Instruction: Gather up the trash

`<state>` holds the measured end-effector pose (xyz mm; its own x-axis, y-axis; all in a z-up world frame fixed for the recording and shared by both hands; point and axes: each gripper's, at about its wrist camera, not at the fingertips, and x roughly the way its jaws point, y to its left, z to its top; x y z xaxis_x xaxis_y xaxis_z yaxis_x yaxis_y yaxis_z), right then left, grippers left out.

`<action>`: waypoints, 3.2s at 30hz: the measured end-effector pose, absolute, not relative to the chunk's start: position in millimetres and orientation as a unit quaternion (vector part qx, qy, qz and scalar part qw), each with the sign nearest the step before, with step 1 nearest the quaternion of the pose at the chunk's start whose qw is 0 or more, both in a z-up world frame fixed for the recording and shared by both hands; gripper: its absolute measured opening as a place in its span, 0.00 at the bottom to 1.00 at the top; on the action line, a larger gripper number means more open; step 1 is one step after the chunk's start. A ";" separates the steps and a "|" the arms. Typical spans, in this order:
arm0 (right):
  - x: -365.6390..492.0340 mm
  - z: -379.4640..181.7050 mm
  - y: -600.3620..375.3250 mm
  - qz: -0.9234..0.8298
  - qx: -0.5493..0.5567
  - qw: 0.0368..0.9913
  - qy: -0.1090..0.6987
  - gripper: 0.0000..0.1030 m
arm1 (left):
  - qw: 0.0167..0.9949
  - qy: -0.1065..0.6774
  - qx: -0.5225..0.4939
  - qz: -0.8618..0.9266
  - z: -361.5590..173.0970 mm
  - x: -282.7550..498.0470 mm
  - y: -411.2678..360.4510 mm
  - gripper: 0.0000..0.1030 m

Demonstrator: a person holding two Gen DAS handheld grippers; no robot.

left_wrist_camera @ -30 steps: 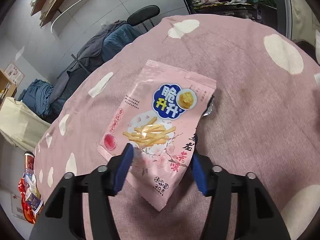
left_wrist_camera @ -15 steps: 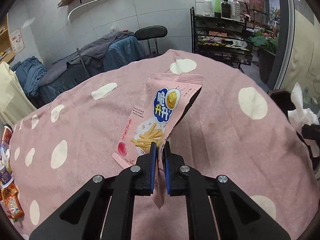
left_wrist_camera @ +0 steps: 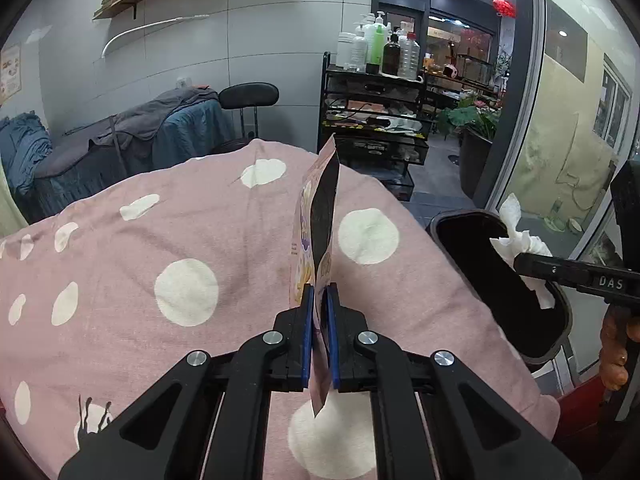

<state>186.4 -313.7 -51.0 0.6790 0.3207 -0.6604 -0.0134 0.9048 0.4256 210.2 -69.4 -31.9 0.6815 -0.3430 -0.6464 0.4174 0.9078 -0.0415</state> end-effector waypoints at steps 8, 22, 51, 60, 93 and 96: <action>167.0 -63.8 -362.3 0.016 0.215 0.896 0.388 0.32 | 0.908 0.327 0.033 -0.261 -20.3 194.4 -106.5 0.07; 163.7 -127.5 -414.5 -0.077 0.252 0.859 0.439 0.62 | 0.873 0.346 0.037 -0.342 -28.6 185.4 -179.1 0.07; 99.9 -76.3 -469.5 -0.207 0.252 0.888 0.325 0.78 | 0.823 0.409 0.052 -0.391 -67.0 192.0 -274.9 0.49; 96.2 -66.6 -454.5 -0.196 0.239 0.901 0.304 0.85 | 0.872 0.344 0.046 -0.346 -41.6 174.9 -230.6 0.95; 42.3 -13.7 -223.0 -0.018 0.028 0.988 0.152 0.95 | 0.979 0.199 -0.012 -0.047 -15.6 71.7 -28.7 0.95; 33.8 -12.0 -216.2 -0.012 0.025 0.988 0.150 0.95 | 0.981 0.189 -0.016 -0.039 -12.9 62.8 -29.3 0.95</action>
